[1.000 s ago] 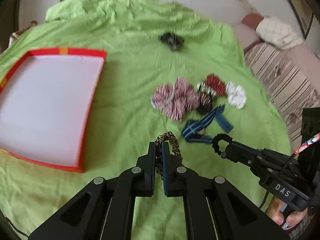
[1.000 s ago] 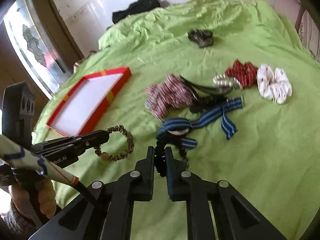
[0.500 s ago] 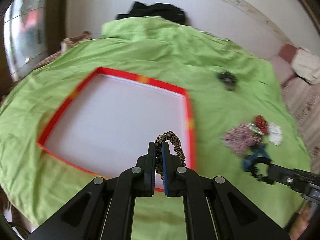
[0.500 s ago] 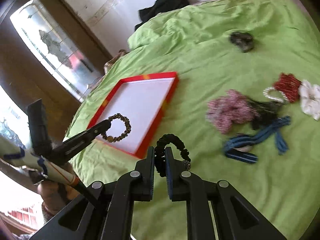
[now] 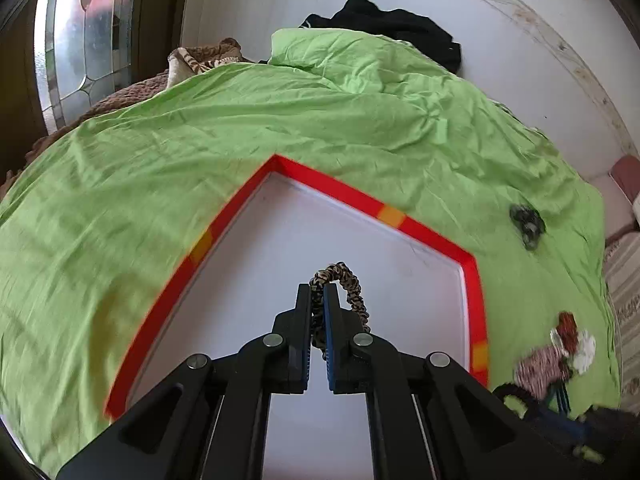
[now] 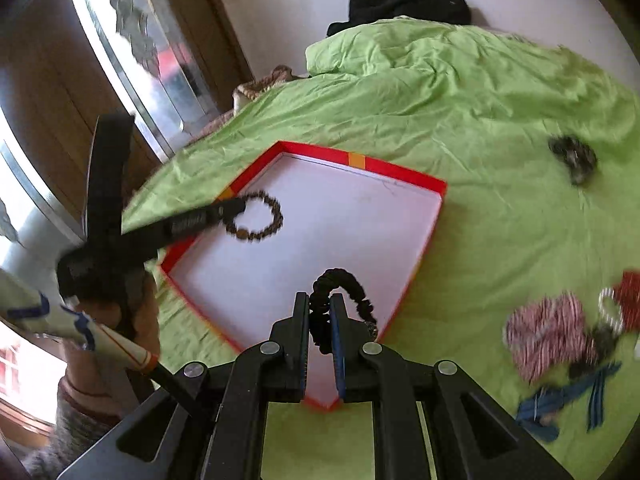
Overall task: Organize jewelry
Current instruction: 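Carry both scrunchies over the red tray and open both tools to drop them, then move both open tools back toward the jewelry pile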
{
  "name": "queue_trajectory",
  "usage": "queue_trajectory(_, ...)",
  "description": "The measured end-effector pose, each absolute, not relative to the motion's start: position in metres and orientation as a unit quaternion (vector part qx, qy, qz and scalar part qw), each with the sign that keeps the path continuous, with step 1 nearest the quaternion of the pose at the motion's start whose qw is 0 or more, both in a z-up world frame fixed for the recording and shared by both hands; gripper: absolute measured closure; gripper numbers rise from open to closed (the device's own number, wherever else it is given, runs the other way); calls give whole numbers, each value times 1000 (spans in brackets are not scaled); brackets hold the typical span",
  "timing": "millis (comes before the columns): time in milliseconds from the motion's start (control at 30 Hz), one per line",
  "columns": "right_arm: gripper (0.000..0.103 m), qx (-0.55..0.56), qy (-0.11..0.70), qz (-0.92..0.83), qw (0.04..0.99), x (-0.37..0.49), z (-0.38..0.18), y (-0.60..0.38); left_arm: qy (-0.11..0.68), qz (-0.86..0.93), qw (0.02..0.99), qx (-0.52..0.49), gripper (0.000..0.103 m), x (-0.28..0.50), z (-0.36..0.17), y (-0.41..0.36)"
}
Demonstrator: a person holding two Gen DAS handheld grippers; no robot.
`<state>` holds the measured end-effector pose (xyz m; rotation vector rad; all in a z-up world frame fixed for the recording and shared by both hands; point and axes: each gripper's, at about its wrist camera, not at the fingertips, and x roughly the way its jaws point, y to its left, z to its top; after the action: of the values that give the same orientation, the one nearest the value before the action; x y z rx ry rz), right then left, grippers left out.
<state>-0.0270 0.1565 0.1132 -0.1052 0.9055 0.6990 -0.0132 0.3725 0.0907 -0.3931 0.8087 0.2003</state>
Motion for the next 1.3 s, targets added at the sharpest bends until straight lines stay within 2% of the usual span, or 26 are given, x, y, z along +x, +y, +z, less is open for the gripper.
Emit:
queue_trajectory(267,92,-125,432,275,850,48,84,204,395,100,880,-243,98,40,67,416)
queue_trajectory(533,92,-106,460,241,848,104,55,217,396,109,870,-273,97,46,52,435)
queue_trajectory(600,91,-103,458,233,852,106,53,217,389,117,870,-279,94,42,54,438)
queue_trajectory(667,79,-98,458,231,853,105,55,217,383,115,869,-290,80,40,56,442)
queue_trajectory(733,66,-90,456,231,855,103,59,213,370,120,872,-298,72,35,60,444)
queue_trajectory(767,63,-87,452,230,857,101,62,210,362,122,874,-299,71,33,63,444)
queue_trajectory(833,63,-83,449,231,859,96,70,205,350,120,879,-301,70,28,70,442)
queue_trajectory(967,62,-79,439,234,864,81,84,188,326,121,890,-296,61,15,80,438)
queue_trajectory(1067,56,-72,433,231,868,67,93,171,315,127,897,-281,61,5,85,432)
queue_trajectory(1300,55,-50,434,209,875,40,97,120,301,143,925,-180,61,-13,98,393)
